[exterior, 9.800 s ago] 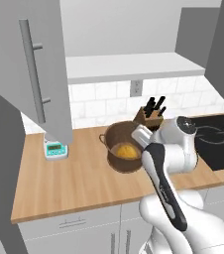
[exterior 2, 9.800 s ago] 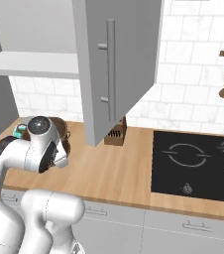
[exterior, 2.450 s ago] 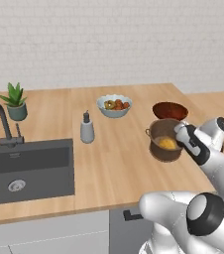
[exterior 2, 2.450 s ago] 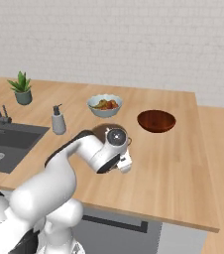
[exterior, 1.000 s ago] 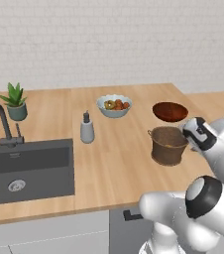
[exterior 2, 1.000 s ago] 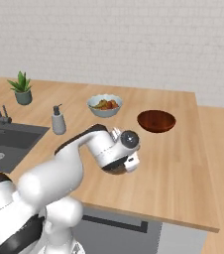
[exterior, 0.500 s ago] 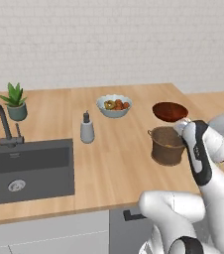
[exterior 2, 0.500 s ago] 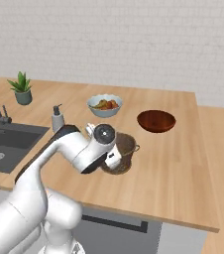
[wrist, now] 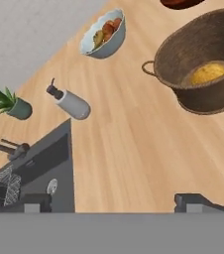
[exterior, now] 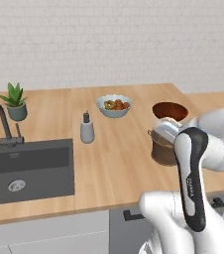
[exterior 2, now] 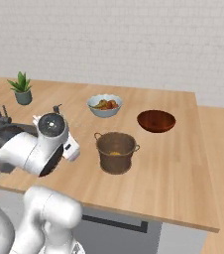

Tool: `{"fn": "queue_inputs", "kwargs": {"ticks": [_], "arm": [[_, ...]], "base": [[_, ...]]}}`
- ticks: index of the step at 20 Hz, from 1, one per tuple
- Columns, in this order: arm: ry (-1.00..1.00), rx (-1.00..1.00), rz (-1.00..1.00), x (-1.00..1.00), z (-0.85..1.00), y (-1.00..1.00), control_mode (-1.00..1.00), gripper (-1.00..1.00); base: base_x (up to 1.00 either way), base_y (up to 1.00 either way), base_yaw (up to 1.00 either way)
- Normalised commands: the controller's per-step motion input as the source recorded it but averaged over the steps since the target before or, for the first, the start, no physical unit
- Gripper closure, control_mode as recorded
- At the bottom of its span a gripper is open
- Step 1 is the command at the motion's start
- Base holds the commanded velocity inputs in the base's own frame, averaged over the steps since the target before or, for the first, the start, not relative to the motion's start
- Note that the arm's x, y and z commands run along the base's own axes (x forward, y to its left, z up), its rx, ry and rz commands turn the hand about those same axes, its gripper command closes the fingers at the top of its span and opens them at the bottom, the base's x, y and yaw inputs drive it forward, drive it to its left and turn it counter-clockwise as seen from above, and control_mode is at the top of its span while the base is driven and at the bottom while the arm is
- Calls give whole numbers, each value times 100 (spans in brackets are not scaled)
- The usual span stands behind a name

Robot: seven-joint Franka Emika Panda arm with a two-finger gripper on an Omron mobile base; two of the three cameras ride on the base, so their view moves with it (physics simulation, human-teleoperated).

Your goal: Open the cabinet, pick up the bread from the cabinet and place it in the basket. Then move the basket to the dining counter.

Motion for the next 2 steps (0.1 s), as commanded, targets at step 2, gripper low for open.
{"fn": "queue_inputs", "kwargs": {"ticks": [2], "arm": [[-11,8,34,-90,84,67,-100,-100]], "base": [[0,0,0]]}}
